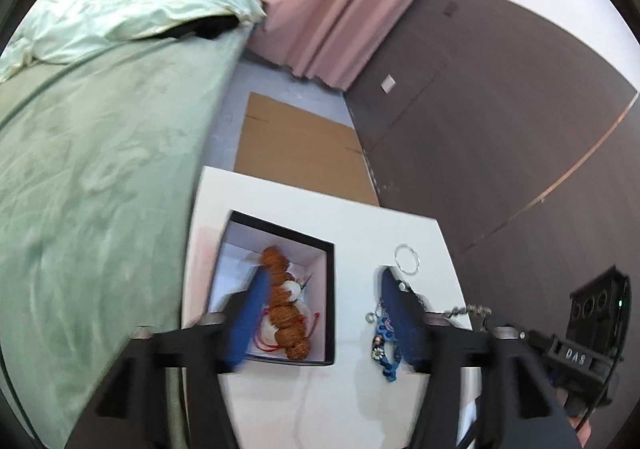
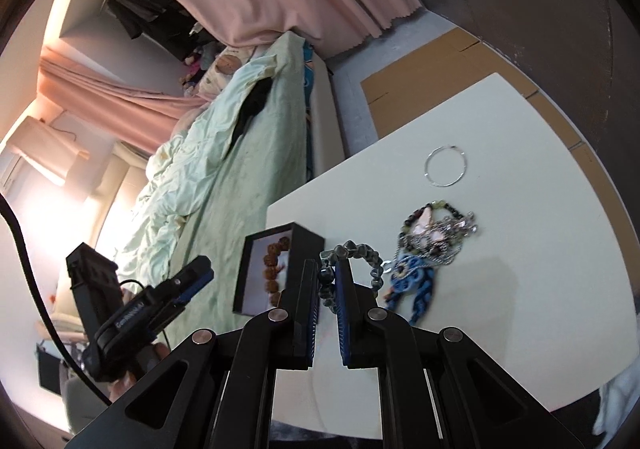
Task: Organize jewelry
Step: 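Lower the bracelet into the box with the left gripper while the right drops the grey strand in, then move the left gripper to the blue braided piece and grasp it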
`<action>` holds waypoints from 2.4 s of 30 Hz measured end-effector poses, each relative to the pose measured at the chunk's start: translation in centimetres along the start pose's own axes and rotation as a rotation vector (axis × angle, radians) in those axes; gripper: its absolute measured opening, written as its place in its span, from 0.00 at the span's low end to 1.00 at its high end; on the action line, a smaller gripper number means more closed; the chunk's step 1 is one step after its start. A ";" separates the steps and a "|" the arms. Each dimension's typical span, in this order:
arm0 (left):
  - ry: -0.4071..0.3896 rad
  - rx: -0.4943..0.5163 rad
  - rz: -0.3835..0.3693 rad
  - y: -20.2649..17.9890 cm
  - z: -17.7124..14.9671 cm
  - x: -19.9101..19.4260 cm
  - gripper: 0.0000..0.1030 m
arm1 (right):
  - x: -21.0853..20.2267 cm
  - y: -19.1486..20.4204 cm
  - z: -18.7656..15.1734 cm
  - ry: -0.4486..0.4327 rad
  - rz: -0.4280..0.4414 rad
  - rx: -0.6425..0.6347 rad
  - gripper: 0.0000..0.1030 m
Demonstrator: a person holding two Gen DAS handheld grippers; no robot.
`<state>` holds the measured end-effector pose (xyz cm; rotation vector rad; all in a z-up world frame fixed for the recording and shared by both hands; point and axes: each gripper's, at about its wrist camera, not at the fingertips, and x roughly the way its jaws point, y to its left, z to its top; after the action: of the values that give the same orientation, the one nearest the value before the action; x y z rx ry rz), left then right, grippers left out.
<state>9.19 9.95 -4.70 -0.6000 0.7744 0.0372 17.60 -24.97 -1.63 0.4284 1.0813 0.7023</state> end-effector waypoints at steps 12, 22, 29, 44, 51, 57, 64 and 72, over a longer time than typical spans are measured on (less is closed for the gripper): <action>-0.082 -0.002 0.022 1.6 -0.4 -4.0 0.75 | 2.2 6.0 -0.2 0.030 0.062 -0.115 0.10; -0.107 -0.035 0.047 3.4 0.5 -5.0 0.75 | 6.8 10.1 0.1 0.100 0.048 -0.203 0.10; -0.141 -0.097 0.027 4.8 1.0 -5.7 0.92 | 9.9 10.8 0.4 0.150 0.069 -0.212 0.10; -0.128 -0.067 0.012 3.8 0.8 -5.1 0.94 | 5.5 7.5 1.3 0.088 0.054 -0.162 0.39; -0.113 0.013 0.001 1.3 -0.1 -4.6 0.94 | 0.5 3.8 1.8 0.035 -0.008 -0.114 0.42; -0.109 0.103 -0.026 -1.7 -1.1 -4.1 0.94 | -2.8 1.3 2.1 -0.035 -0.038 -0.064 0.64; -0.050 0.185 -0.054 -4.7 -2.5 -2.2 0.89 | -3.8 -1.4 1.4 -0.033 -0.062 -0.008 0.64; 0.041 0.274 -0.049 -7.7 -4.2 0.9 0.70 | -4.3 -4.3 0.4 -0.029 -0.080 0.089 0.64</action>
<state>9.04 1.18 -3.79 -0.3598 0.7881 -0.1255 18.07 -31.00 -1.38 0.4677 1.0996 0.5776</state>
